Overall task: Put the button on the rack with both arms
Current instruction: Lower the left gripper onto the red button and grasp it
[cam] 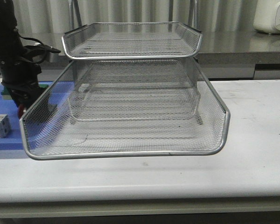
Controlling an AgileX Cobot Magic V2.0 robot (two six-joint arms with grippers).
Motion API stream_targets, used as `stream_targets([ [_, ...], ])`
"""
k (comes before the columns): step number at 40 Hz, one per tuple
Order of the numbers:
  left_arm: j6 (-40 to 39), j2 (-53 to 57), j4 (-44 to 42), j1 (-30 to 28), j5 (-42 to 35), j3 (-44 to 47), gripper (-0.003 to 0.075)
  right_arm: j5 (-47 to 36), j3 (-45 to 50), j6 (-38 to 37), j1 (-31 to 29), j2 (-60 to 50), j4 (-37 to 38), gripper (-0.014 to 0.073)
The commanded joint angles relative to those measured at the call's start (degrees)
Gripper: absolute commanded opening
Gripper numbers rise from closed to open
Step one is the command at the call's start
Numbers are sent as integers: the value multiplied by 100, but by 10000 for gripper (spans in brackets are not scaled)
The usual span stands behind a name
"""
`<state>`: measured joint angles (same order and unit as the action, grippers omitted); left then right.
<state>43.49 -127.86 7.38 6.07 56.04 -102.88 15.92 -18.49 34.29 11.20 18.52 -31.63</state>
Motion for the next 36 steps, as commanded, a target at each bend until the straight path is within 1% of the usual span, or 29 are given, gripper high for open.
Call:
stream_targets([
  [1, 23, 255, 146, 62, -152, -163, 671, -337, -157, -2, 17, 28, -66, -60],
  [10, 23, 90, 154, 62, -102, -163, 670, -337, -157, -2, 17, 28, -66, -60],
  [13, 23, 90, 154, 62, -102, -164, 647, -337, -157, -2, 17, 28, -66, -60],
  [16, 23, 90, 154, 62, -102, -164, 604, -337, -157, -2, 17, 28, -66, -60],
  [24, 23, 90, 154, 62, -149, -164, 437, -337, -157, -2, 17, 28, -66, -60],
  [33, 23, 90, 154, 62, -149, -164, 305, -337, -157, -2, 17, 28, -66, -60],
  [36, 23, 90, 154, 62, -149, -174, 248, -337, -157, -2, 17, 28, -66, -60],
])
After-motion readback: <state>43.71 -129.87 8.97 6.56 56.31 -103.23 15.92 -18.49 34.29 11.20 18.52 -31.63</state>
